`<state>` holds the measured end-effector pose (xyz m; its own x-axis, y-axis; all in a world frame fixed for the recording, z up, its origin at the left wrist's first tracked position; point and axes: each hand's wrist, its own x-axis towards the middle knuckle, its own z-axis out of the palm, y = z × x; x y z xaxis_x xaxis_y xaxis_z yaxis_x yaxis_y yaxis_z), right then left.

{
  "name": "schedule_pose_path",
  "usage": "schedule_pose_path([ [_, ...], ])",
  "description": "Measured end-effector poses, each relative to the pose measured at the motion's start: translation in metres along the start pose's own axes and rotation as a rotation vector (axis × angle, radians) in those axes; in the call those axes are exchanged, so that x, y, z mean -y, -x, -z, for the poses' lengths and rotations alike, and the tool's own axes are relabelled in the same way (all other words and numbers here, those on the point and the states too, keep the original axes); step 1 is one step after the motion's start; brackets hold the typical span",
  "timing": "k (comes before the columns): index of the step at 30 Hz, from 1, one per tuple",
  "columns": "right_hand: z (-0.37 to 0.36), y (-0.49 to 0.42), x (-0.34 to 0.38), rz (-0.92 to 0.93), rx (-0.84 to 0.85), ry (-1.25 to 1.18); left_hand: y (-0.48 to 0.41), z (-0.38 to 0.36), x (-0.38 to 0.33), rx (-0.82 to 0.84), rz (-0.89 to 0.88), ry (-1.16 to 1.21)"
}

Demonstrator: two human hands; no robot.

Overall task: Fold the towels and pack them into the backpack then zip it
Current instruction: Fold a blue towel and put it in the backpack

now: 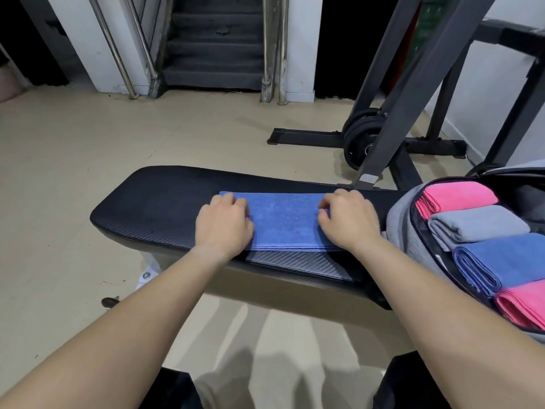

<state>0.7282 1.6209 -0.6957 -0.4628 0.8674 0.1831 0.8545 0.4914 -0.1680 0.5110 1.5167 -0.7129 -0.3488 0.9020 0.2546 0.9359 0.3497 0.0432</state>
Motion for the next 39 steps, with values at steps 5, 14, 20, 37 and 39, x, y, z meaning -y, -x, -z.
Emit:
schedule_pose_path([
  [5, -0.031, -0.023, 0.029, 0.107, 0.086, -0.150, -0.028, -0.022, -0.042, 0.085, -0.090, 0.192],
  [14, -0.063, -0.028, 0.017, 0.103, 0.344, 0.012, -0.035, -0.053, -0.030, 0.334, -0.101, 0.141],
  [20, -0.059, -0.024, 0.000, 0.005, 0.350, 0.003, -0.030, -0.049, 0.009, 0.381, -0.011, 0.109],
  [37, -0.029, -0.002, 0.006, 0.188, 0.351, 0.019, 0.000, -0.012, 0.033, 0.223, 0.217, 0.201],
  [39, -0.031, -0.002, 0.008, 0.212, 0.387, 0.034, -0.003, -0.006, 0.030, 0.224, 0.275, 0.327],
])
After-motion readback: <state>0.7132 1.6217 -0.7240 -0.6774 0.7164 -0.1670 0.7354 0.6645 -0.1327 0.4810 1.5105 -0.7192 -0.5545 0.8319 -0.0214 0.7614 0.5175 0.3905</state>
